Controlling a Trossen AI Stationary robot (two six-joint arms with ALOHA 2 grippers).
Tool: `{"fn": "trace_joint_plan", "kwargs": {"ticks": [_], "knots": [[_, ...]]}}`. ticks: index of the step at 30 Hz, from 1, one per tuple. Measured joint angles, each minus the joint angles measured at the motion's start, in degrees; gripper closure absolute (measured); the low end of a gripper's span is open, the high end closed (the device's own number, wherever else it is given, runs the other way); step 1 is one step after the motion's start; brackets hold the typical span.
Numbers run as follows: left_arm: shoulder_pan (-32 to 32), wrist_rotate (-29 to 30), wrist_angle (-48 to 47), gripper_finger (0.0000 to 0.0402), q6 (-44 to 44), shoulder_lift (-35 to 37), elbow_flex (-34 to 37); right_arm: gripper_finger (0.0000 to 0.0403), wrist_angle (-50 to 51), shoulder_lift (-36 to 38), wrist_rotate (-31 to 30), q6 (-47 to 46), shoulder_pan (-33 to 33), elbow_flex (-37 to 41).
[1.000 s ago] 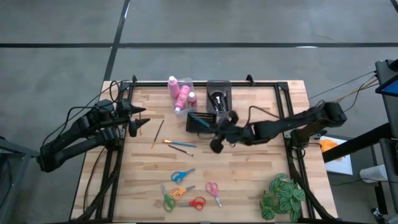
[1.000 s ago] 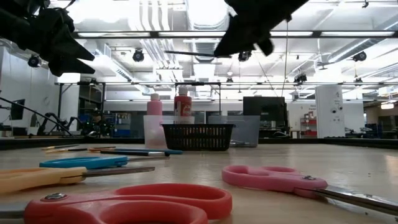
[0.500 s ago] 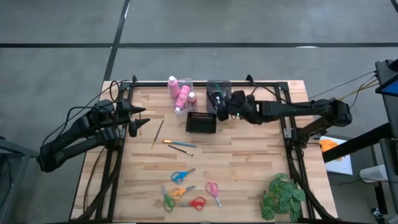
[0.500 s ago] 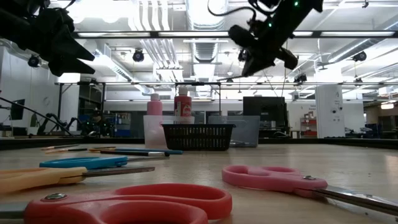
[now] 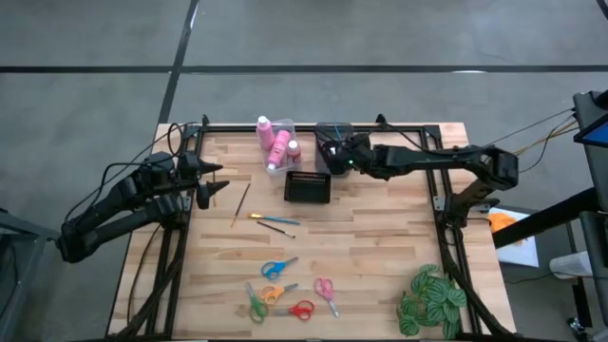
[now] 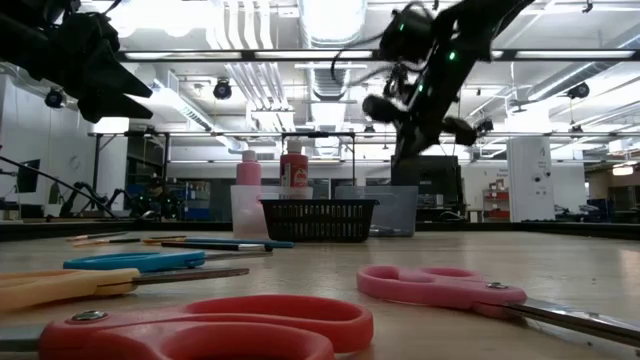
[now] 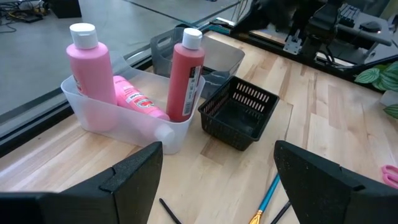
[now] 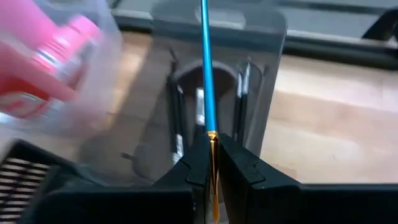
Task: Pick & Place Paint Supplies
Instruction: Put the blue paint brush into the gray bin
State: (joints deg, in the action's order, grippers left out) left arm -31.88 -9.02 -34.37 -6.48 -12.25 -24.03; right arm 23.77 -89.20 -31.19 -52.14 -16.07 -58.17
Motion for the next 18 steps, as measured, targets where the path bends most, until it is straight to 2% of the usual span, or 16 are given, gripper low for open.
{"fn": "trace_joint_plan", "kwargs": {"ticks": [9,18], "knots": [[0.0,0.0,0.0,0.0091,0.0,0.0,0.0,0.0385,-0.59,-9.5,5.51,0.2,-3.29,-2.77],[0.0,0.02,0.0,0.0091,0.0,0.0,0.0,0.0385,-0.83,-13.76,6.33,1.55,-4.55,-6.44]]}}
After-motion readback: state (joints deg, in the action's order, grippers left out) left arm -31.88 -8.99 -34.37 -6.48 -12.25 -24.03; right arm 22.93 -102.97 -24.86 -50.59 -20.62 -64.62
